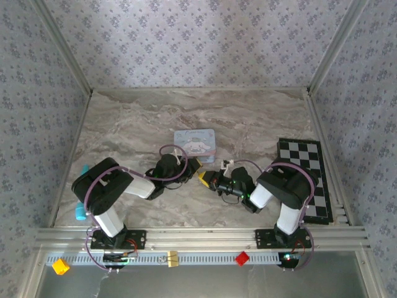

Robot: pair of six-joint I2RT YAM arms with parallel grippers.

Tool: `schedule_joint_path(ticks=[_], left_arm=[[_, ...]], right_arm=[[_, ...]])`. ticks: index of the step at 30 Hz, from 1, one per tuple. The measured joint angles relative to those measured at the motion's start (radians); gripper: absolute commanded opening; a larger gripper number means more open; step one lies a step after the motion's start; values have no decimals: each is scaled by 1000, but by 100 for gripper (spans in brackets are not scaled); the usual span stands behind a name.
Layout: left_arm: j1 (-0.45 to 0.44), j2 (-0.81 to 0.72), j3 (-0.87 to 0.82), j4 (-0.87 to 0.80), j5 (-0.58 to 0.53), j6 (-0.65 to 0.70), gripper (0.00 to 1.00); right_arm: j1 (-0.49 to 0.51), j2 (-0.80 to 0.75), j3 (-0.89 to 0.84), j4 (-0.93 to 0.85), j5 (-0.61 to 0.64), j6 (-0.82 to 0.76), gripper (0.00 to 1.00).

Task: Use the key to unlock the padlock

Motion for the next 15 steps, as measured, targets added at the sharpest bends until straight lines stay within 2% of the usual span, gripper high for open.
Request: schedule_joint_path(ticks=[3, 15], left_arm=[[0, -3, 0, -7, -6, 1, 34], [13, 2, 20, -55, -26, 49, 37]], right_arm=[[-11, 0, -16, 4, 0, -3, 0], [-33, -1, -50, 5, 2, -17, 0]])
